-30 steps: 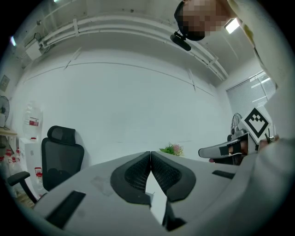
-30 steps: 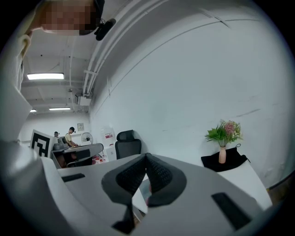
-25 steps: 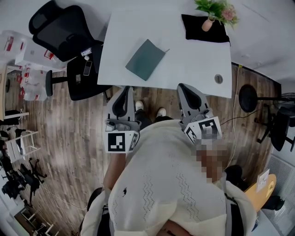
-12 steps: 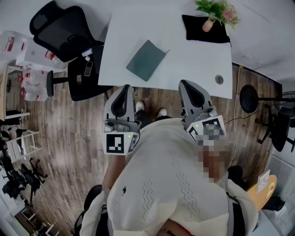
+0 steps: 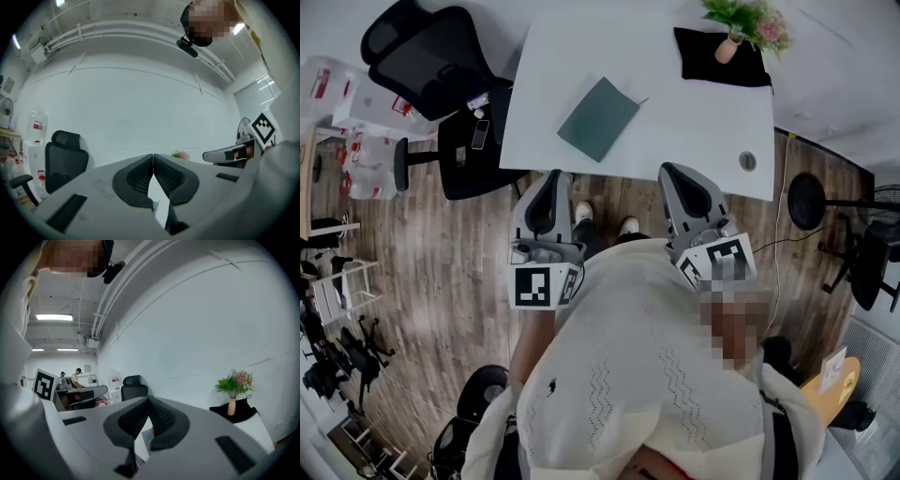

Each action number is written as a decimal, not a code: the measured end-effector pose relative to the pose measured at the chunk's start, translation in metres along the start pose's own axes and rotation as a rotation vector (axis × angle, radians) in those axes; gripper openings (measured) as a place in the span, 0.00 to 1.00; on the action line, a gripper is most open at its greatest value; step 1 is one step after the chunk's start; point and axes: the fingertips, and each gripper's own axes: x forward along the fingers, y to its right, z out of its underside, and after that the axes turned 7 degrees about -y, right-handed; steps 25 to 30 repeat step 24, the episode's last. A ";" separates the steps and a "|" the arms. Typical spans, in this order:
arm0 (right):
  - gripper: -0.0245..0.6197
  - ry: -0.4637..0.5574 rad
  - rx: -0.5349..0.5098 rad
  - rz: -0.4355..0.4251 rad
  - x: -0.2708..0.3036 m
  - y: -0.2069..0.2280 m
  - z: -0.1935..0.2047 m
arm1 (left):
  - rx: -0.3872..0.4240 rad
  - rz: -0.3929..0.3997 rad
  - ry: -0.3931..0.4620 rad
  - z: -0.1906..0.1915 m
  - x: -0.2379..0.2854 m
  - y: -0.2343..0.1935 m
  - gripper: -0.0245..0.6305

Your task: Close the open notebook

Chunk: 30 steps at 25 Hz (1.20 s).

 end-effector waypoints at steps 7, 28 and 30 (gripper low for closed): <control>0.04 -0.006 0.004 -0.002 0.000 -0.004 0.002 | -0.001 -0.009 -0.010 0.003 -0.003 -0.001 0.06; 0.04 -0.020 0.005 0.010 0.003 -0.006 0.005 | -0.010 -0.009 -0.029 0.010 -0.001 -0.008 0.06; 0.04 -0.020 0.005 0.010 0.003 -0.006 0.005 | -0.010 -0.009 -0.029 0.010 -0.001 -0.008 0.06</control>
